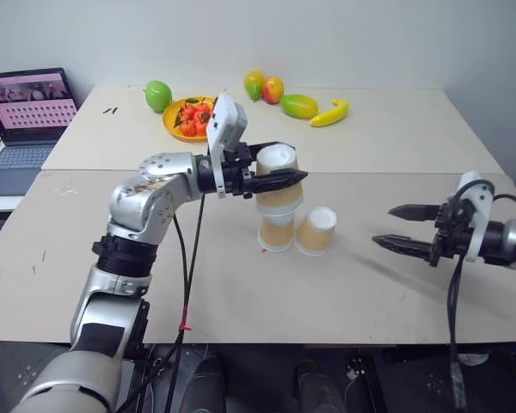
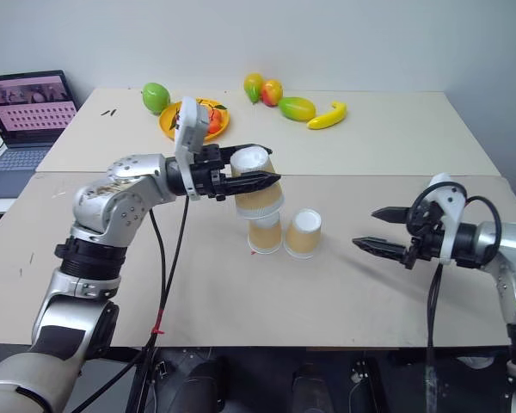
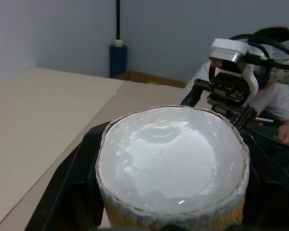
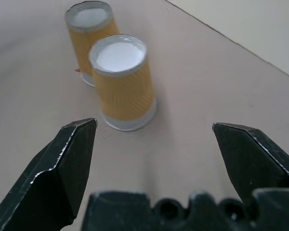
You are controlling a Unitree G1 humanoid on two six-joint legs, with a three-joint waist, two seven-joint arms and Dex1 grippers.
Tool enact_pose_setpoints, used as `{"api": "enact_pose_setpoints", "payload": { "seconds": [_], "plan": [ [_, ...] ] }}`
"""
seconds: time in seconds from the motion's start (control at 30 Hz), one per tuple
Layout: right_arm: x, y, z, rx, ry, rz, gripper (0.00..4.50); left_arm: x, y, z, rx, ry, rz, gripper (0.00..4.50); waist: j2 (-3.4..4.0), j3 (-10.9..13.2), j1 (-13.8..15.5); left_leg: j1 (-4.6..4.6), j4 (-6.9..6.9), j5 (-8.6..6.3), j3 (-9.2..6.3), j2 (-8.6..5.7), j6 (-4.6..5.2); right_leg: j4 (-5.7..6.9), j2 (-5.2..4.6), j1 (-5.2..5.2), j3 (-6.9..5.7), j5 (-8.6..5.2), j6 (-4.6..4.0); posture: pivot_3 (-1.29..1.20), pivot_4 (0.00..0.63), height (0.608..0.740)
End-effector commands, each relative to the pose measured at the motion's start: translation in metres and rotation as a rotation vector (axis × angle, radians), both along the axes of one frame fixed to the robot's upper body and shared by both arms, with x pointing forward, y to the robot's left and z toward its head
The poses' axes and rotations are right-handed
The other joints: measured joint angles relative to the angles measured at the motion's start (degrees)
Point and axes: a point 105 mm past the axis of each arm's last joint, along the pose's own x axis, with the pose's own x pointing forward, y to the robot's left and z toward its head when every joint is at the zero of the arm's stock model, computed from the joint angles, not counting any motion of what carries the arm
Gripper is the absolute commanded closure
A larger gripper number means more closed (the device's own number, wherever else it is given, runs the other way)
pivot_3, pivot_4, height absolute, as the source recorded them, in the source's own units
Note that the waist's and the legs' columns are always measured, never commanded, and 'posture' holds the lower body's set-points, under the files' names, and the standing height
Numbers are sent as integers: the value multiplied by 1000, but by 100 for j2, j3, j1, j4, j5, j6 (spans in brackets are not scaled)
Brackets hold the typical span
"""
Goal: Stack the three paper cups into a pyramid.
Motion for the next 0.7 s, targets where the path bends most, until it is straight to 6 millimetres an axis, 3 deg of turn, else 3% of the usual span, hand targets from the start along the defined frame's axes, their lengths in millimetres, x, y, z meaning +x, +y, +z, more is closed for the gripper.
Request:
{"api": "enact_pose_setpoints", "payload": {
  "seconds": [0.03, 0.27, 0.7],
  "plan": [
    [-8, 5, 14, 26, -68, -21, 0, 0, -13, 15, 1, -101, -60, 1451, -1, 0, 21, 0, -1, 0, 0, 0, 0, -1, 0, 0, 0, 0, 0, 0, 150, 732],
    [-15, 9, 9, 49, -63, -56, 0, 1, -30, 4, 57, -170, -112, 1451, -1, 1, 27, -3, -1, 0, -1, -1, 1, -6, 0, 1, 0, 0, 1, 0, 150, 732],
    [-32, 33, -6, 107, -16, -34, 0, -2, -54, 9, 66, -216, -204, 1451, -2, 1, 11, -4, 0, 0, -3, -2, 1, -5, 0, 1, 0, 0, 2, 0, 150, 732]
  ]
}}
